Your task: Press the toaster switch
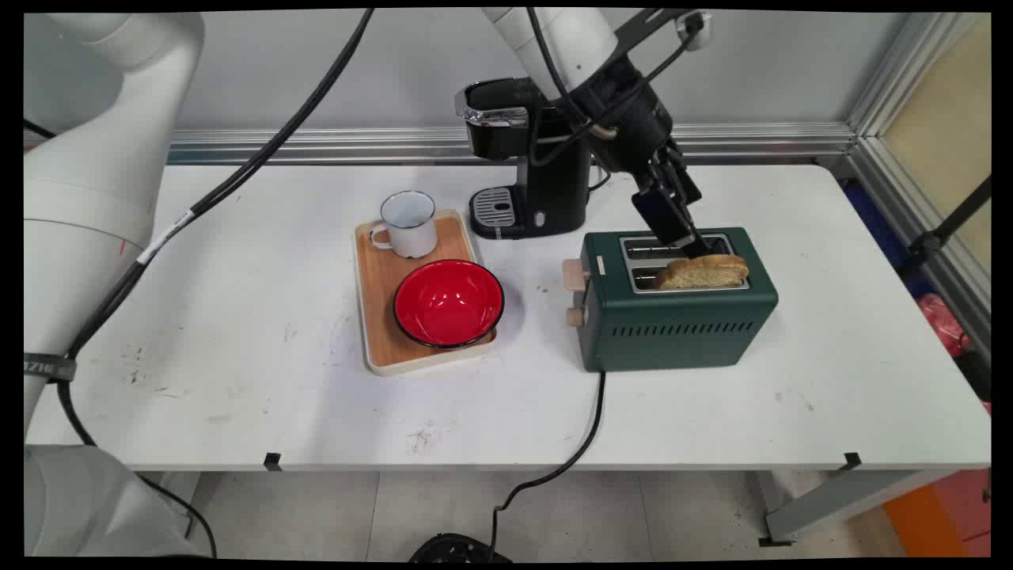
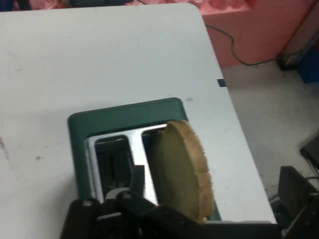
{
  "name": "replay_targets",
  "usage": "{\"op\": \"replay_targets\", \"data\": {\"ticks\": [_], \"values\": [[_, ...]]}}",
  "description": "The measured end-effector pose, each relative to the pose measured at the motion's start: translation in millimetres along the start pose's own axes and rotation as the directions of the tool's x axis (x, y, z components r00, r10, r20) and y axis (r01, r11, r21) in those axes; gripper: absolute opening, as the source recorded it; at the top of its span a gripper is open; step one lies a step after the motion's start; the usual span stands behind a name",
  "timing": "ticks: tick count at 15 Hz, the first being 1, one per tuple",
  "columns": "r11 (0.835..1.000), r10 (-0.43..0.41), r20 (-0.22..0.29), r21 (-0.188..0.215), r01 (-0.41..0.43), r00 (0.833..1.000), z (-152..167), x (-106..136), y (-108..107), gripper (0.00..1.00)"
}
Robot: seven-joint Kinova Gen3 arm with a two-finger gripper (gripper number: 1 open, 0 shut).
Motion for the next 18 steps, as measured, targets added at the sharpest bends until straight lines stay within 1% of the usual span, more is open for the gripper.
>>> {"op": "replay_targets", "data": {"ticks": [2,5,7,10,13,14,18], "values": [[1.0,-0.008,-0.004,0.021,0.008,1.0,-4.0,-1.6,-0.8,1.0],[0.997,-0.042,-0.012,0.061,0.043,0.999,-13.3,-6.8,0.2,1.0],[0.992,-0.085,-0.017,0.094,0.086,0.996,-23.0,-13.8,5.1,1.0],[0.977,-0.158,-0.022,0.142,0.16,0.987,-35.6,-28.1,17.7,1.0],[0.959,-0.221,-0.026,0.176,0.222,0.975,-42.7,-41.3,32.2,1.0],[0.953,-0.239,-0.026,0.186,0.239,0.971,-44.4,-45.6,36.9,0.0],[0.937,-0.28,-0.027,0.209,0.279,0.96,-46.6,-57.3,49.1,0.0]]}}
